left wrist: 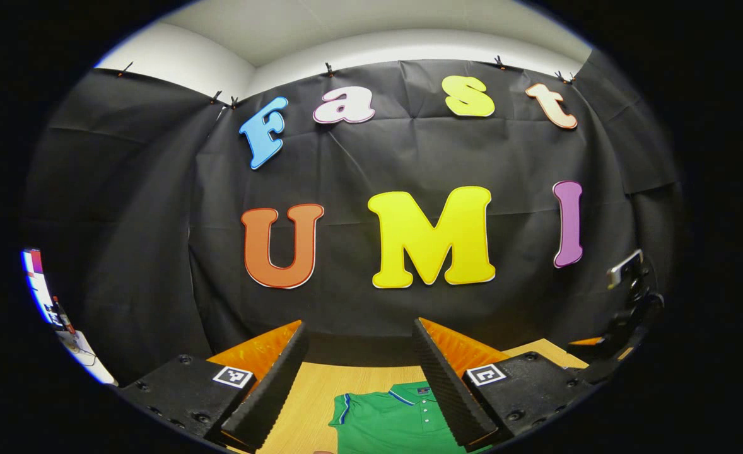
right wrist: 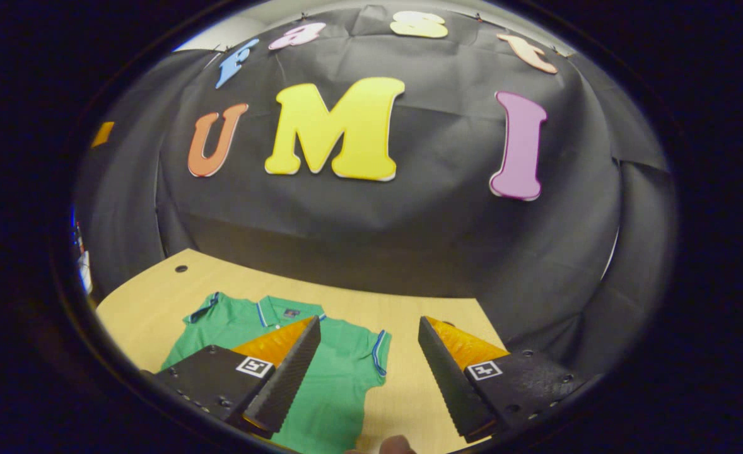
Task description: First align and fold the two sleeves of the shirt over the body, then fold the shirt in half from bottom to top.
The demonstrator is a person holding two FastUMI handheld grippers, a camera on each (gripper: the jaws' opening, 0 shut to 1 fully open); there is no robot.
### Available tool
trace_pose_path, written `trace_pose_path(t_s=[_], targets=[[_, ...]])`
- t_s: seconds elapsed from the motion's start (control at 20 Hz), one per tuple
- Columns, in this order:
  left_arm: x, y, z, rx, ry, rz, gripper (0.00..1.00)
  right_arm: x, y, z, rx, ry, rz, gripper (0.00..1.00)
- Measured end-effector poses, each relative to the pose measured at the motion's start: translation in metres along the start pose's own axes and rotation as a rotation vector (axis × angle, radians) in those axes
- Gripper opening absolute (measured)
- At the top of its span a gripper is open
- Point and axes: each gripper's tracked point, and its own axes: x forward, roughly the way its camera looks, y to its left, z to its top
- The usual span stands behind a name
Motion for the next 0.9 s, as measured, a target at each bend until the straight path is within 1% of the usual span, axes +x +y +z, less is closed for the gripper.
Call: trace_pose_path(t_s=[0.05,0.1,0.2,0.35,0.4,0.45,0.5,0.55,0.6,0.85,0.9], targets=[[0.001,0.001,0.001,-0.003,-0.004,0.013,1.00,0.015,-0.004,-0.012,0.003,0.026,0.003,0.95],[0.003,0.000,0.001,-0.006,-0.004,0.021,1.00,0.027,-0.007,-0.025,-0.002,0.053,0.005,0.98],[0.006,-0.002,-0.002,0.002,0.008,0.036,1.00,0.051,-0.014,-0.042,-0.007,0.084,0.010,0.98],[0.011,-0.005,-0.004,0.013,0.016,0.049,1.00,0.085,-0.023,-0.069,-0.014,0.139,0.017,0.94],[0.013,-0.008,-0.005,0.014,0.019,0.053,1.00,0.095,-0.023,-0.079,-0.019,0.156,0.022,0.98],[0.015,-0.010,-0.007,0.017,0.025,0.056,1.00,0.106,-0.023,-0.087,-0.026,0.173,0.026,0.98],[0.017,-0.013,-0.009,0.018,0.030,0.058,1.00,0.116,-0.023,-0.096,-0.033,0.189,0.031,0.96],[0.019,-0.015,-0.011,0.019,0.034,0.059,1.00,0.124,-0.022,-0.104,-0.034,0.204,0.043,0.96],[0.021,-0.017,-0.011,0.020,0.038,0.059,1.00,0.131,-0.021,-0.112,-0.031,0.222,0.050,0.98],[0.026,-0.020,-0.021,0.023,0.062,0.080,1.00,0.154,-0.025,-0.146,-0.024,0.296,0.068,0.98],[0.028,-0.020,-0.024,0.023,0.071,0.085,1.00,0.156,-0.025,-0.151,-0.018,0.308,0.070,0.95]])
